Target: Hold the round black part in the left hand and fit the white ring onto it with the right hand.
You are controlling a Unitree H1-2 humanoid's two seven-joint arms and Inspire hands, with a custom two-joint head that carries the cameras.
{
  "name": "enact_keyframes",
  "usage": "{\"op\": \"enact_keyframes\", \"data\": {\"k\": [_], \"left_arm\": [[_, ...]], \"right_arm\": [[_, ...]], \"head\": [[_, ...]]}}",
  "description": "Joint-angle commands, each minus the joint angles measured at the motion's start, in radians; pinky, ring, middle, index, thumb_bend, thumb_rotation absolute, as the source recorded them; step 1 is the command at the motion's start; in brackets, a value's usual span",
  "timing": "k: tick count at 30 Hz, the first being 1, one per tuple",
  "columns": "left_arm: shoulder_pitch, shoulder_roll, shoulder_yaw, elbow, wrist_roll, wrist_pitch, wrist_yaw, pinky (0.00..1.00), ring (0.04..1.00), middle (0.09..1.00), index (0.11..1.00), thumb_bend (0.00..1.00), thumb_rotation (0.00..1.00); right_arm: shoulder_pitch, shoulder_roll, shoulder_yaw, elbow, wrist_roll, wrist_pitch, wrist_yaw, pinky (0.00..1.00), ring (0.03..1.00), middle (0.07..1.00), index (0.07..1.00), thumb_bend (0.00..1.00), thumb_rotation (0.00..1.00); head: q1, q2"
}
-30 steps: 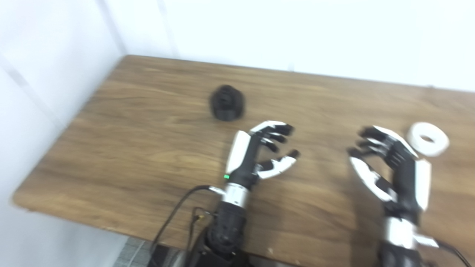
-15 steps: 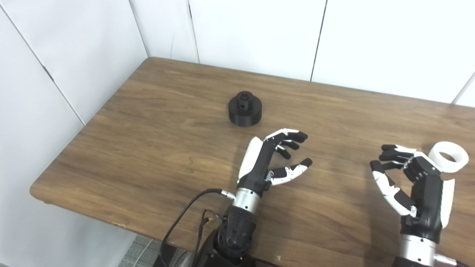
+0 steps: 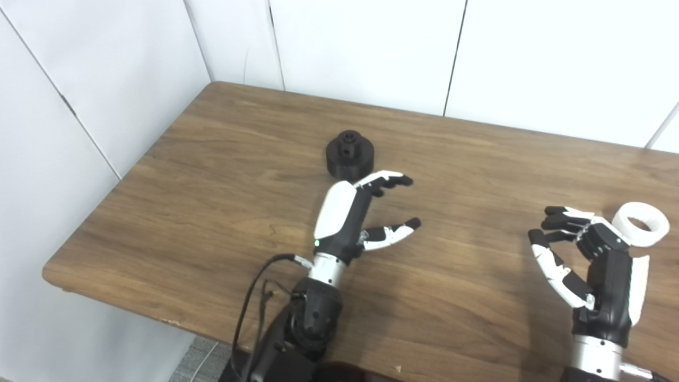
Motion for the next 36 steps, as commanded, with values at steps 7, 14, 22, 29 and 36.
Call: {"op": "enact_keyframes", "data": {"k": [7,14,22,29,36], "left_arm": [[-0.072,0.066,0.042,-0.076,0.027,0.054,-0.021,0.65,0.771,0.786,0.712,0.67,0.21],[-0.089,0.099,0.072,-0.09,0.042,0.077,-0.016,0.63,0.762,0.789,0.712,0.67,0.23],[-0.106,0.127,0.097,-0.106,0.053,0.12,-0.024,0.63,0.786,0.816,0.732,0.68,0.24],[-0.128,0.149,0.123,-0.107,0.072,0.148,-0.005,0.76,0.903,0.916,0.795,0.69,0.3],[-0.161,0.172,0.143,-0.096,0.108,0.215,-0.027,0.87,0.996,0.995,0.872,0.73,0.38]], "right_arm": [[0.034,-0.023,-0.016,0.068,-0.009,-0.012,0.002,0.46,0.554,0.618,0.497,0.5,0.14],[0.032,-0.028,-0.017,0.071,-0.015,-0.016,0.002,0.45,0.552,0.615,0.497,0.5,0.14],[0.031,-0.028,-0.021,0.078,-0.017,-0.017,-0.002,0.45,0.546,0.611,0.496,0.5,0.14],[0.031,-0.03,-0.021,0.08,-0.016,-0.02,0.0,0.45,0.545,0.608,0.496,0.5,0.14],[0.031,-0.03,-0.022,0.078,-0.019,-0.019,-0.001,0.44,0.543,0.607,0.496,0.5,0.14]], "head": [[0.004,-0.001],[0.008,0.0],[0.011,0.002],[0.013,0.001],[0.012,0.001]]}}
